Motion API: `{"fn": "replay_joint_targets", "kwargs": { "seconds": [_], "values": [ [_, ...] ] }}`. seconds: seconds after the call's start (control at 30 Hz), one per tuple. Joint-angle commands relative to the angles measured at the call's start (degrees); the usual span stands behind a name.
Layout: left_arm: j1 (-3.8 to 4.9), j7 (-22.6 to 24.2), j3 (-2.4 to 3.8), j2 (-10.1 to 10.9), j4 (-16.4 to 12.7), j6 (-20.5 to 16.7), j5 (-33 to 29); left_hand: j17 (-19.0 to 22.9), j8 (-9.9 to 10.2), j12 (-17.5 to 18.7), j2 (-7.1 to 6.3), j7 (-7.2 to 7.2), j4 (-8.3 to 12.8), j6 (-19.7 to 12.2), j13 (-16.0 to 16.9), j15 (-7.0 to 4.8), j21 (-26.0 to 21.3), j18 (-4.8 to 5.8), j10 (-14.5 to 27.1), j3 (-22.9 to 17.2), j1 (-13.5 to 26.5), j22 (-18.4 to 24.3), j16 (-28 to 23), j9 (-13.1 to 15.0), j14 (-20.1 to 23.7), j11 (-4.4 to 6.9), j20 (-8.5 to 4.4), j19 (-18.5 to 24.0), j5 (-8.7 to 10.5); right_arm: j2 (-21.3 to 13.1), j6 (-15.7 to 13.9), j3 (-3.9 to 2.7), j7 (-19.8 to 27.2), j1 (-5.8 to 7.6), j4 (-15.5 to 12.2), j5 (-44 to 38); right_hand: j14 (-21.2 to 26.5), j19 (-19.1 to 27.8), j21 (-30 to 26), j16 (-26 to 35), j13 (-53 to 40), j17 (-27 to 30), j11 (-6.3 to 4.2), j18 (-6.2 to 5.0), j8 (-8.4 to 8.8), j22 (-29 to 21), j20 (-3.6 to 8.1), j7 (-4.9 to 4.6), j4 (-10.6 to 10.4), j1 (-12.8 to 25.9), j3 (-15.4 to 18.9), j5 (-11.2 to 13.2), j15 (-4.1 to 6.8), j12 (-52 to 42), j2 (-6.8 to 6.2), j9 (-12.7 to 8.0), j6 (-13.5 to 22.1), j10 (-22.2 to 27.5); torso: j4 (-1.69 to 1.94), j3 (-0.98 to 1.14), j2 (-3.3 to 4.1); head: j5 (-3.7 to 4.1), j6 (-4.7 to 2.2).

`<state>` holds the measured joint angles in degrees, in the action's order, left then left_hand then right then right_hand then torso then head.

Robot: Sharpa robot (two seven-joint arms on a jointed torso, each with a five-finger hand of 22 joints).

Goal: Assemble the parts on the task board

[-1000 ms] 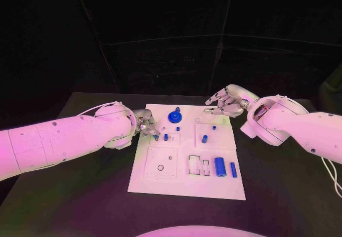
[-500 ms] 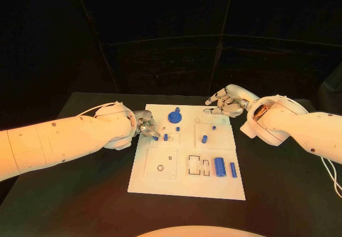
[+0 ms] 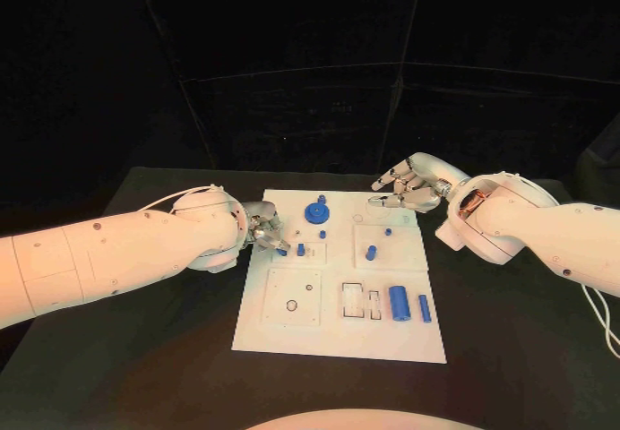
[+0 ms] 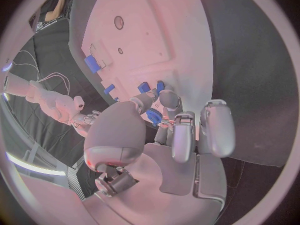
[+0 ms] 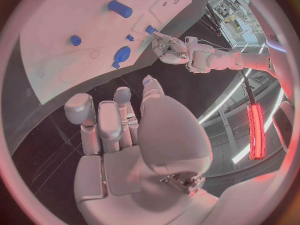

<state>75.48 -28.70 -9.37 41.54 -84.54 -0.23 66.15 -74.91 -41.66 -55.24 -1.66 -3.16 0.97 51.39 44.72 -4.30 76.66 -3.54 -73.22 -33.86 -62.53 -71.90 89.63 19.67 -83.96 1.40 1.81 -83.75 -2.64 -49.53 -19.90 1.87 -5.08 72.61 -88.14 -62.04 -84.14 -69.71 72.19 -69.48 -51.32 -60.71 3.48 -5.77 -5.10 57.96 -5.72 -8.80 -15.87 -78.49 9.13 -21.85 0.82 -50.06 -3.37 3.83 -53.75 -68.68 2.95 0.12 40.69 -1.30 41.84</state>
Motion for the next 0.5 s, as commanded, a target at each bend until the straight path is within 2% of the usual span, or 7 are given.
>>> {"fn": "replay_joint_targets", "kwargs": {
  "seconds": [0.03, 0.13, 0.3, 0.5],
  "values": [
    [-0.11, -0.3, -0.1, -0.1, 0.0, 1.4, 0.2, -15.1, -0.4, -0.2, 0.4, 0.5, 3.6, -0.1, -0.2, -0.49, -0.1, -0.39, -0.1, -4.2, 0.2, 0.2, 0.4, 0.1, -6.0, 0.13, -0.3, -0.4, -0.24, 0.0, 0.1, -0.02, 0.6, 0.09, -0.1, -0.1, 0.0, 0.4, -0.2, 0.3, 0.1, 0.1, 0.0, -0.94, -0.4, -0.1, 0.15, 0.28, 0.0, 0.0, 0.4, -0.3, 0.01, -0.2, 0.45, 0.1, 0.1, 0.4, 0.0, 0.0, 0.05, 0.04, 0.04],
    [-0.11, -0.2, -0.1, -0.4, 0.2, 1.0, 0.2, -15.1, -0.7, 0.0, 0.5, 0.49, 2.8, -0.1, -0.4, -0.49, -0.2, -0.4, 0.1, -4.2, 1.0, 0.3, 0.4, 0.3, -6.0, 0.1, -0.33, -0.4, -0.23, 0.0, 0.0, -0.02, 0.6, 0.09, -0.1, -0.1, 0.1, 0.6, -0.4, 0.5, 0.3, 0.3, 0.0, -1.0, -0.43, -0.4, 0.15, 0.28, 0.0, -0.1, 0.5, -0.3, 0.02, -0.1, 0.55, 0.1, 0.1, 0.6, 0.0, -0.02, 0.06, 0.06, 0.15],
    [-0.11, -0.2, -0.1, -0.7, 0.5, 0.8, 0.2, -15.1, -1.2, -0.3, -1.41, 0.69, 0.4, 0.4, -0.3, -0.52, -0.1, -0.35, 0.0, -1.5, 4.7, 0.1, 0.4, 0.6, -6.0, 0.16, -0.36, -0.5, -0.16, 0.0, -0.2, -0.02, 0.6, 0.09, -0.1, -0.1, 0.1, 0.8, -0.6, 0.5, 0.5, 0.3, 0.0, -1.05, -0.43, -0.7, 0.15, 0.28, 0.0, -0.1, 0.5, -0.3, 0.02, 0.2, 0.54, 0.1, 0.1, 0.7, -0.05, -0.01, 0.03, 0.06, 0.23],
    [-0.11, -0.2, -0.1, -0.8, 0.8, 1.0, 0.1, -15.1, -1.5, -1.0, -3.14, 0.96, -1.3, 1.1, 0.2, -0.72, 0.2, -0.27, -0.2, 1.5, 7.4, -0.4, 0.4, 0.7, -6.0, 0.38, -0.51, -0.7, -0.18, 0.0, -0.2, -0.02, 0.6, 0.09, -0.1, -0.1, 0.1, 0.9, -0.7, 0.6, 1.0, 0.4, 0.01, -1.11, -0.42, -0.9, 0.15, 0.27, 0.0, -0.1, 0.6, -0.3, 0.01, 0.6, 0.52, 0.1, 0.1, 1.0, -0.01, -0.01, 0.01, 0.14, 0.45]
  ]
}}
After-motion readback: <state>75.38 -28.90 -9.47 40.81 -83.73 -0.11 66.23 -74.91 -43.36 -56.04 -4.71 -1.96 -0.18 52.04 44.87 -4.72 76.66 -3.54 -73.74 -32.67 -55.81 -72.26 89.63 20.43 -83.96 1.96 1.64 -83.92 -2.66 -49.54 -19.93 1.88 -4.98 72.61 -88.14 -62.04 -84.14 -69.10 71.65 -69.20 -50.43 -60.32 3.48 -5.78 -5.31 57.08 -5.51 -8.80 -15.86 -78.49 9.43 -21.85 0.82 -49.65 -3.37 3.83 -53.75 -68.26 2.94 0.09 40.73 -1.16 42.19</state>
